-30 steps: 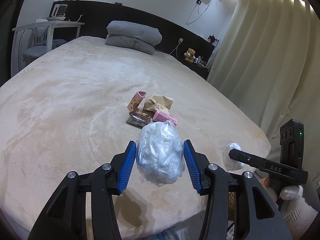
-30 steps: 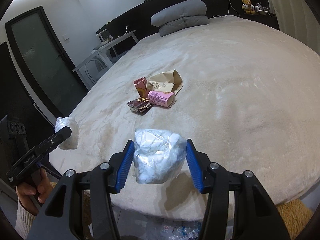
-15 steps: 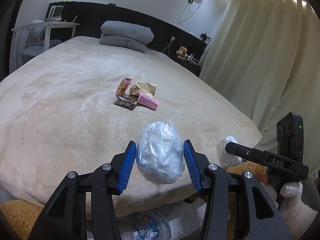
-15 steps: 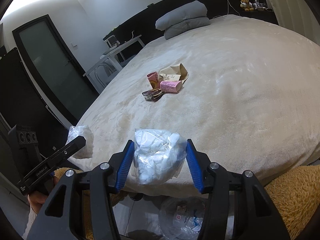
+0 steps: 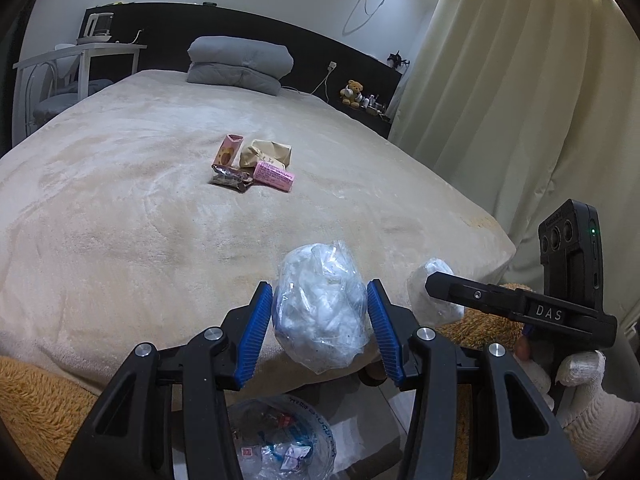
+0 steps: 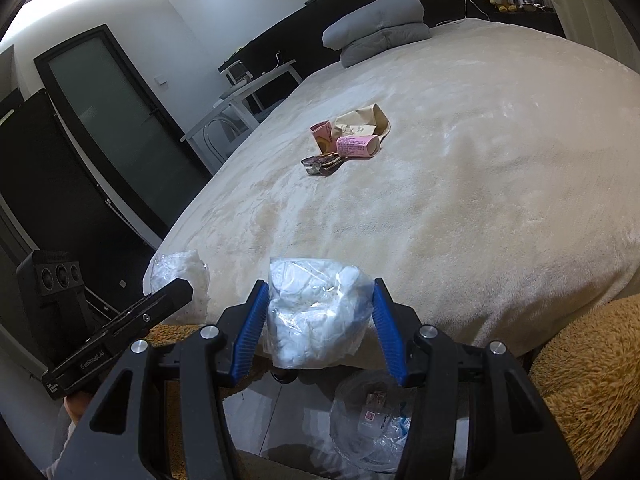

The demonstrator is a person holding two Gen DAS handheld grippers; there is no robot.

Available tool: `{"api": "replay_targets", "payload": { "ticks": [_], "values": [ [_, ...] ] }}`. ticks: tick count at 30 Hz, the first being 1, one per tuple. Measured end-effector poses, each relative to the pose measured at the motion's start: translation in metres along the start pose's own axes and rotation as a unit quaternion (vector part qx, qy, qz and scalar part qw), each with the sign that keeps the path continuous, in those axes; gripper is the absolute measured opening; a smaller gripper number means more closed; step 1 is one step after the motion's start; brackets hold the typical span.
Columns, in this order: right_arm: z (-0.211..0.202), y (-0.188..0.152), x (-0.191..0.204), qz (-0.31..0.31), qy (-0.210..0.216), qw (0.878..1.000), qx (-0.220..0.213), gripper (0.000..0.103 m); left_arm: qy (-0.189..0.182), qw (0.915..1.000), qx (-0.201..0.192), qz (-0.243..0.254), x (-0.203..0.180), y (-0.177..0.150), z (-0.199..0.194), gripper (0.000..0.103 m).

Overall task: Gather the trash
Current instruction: 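Carry both held items down over the clear bin beside the bed, then open both tools to drop the plastic bag and foil ball into the bin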

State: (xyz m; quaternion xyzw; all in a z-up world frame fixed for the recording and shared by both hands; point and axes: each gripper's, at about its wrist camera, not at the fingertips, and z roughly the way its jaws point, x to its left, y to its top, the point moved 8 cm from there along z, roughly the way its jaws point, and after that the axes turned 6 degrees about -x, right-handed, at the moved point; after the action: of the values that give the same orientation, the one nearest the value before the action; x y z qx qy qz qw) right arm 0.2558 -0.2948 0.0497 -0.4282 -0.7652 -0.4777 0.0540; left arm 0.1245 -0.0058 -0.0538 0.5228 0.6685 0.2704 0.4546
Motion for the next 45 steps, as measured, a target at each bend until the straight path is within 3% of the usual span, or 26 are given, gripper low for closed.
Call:
{"api": "replay_targets", "payload": {
  "ticks": [9,17,20,31,38,45],
  "values": [
    [0.01,-0.016,0.004,0.01,0.013,0.999,0.033,0.052,0.002,0.9994,0.036,-0.004,-0.004,-0.024,0.007,0.048],
    [0.027,-0.03,-0.005,0.028,0.0,0.997,0.077,0.053,0.013,0.9955,0.093,-0.008,-0.006,-0.053,0.027,0.048],
    [0.032,-0.037,-0.011,0.039,-0.009,0.995,0.095,0.052,0.005,0.9916,0.126,-0.032,-0.005,-0.067,0.035,0.048],
    [0.057,-0.073,-0.032,0.073,-0.044,0.978,0.19,0.052,0.039,0.9789,0.197,-0.038,0.009,-0.097,0.051,0.048],
    [0.078,-0.101,-0.047,0.089,-0.082,0.958,0.261,0.053,0.062,0.9655,0.245,-0.061,0.024,-0.117,0.06,0.048],
    [0.087,-0.114,-0.049,0.093,-0.097,0.948,0.289,0.053,0.067,0.9536,0.285,-0.069,0.026,-0.134,0.067,0.049]
  ]
}}
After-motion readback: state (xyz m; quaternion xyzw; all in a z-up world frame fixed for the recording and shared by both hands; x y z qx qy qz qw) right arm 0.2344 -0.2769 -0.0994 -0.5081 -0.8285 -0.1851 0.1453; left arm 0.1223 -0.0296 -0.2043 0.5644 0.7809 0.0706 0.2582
